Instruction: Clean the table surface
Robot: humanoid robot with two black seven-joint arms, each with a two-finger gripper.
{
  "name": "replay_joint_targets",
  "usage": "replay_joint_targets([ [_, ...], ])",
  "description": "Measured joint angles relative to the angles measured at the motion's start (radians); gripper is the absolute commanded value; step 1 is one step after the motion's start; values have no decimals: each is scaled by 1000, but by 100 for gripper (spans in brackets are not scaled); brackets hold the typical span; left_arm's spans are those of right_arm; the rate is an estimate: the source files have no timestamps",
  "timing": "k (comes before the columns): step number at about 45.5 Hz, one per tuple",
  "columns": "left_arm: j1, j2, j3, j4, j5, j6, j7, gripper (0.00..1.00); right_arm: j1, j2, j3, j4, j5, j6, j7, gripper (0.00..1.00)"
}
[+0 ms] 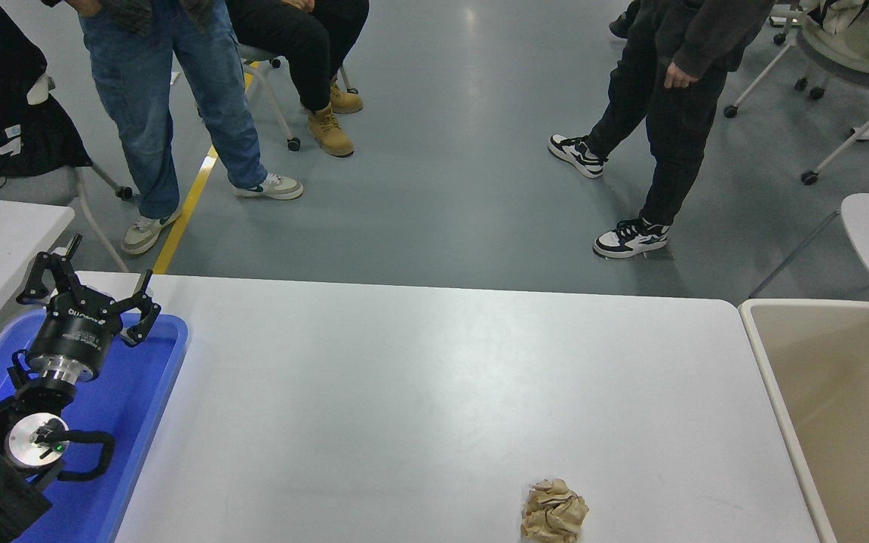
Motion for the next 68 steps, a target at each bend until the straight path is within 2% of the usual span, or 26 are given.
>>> replay_joint_targets([
  [22,0,0,0,0,0,0,0,100,-89,130,-1,-43,23,-90,-4,0],
  [68,0,0,0,0,0,0,0,100,-117,165,-3,-46,29,-111,-2,0],
])
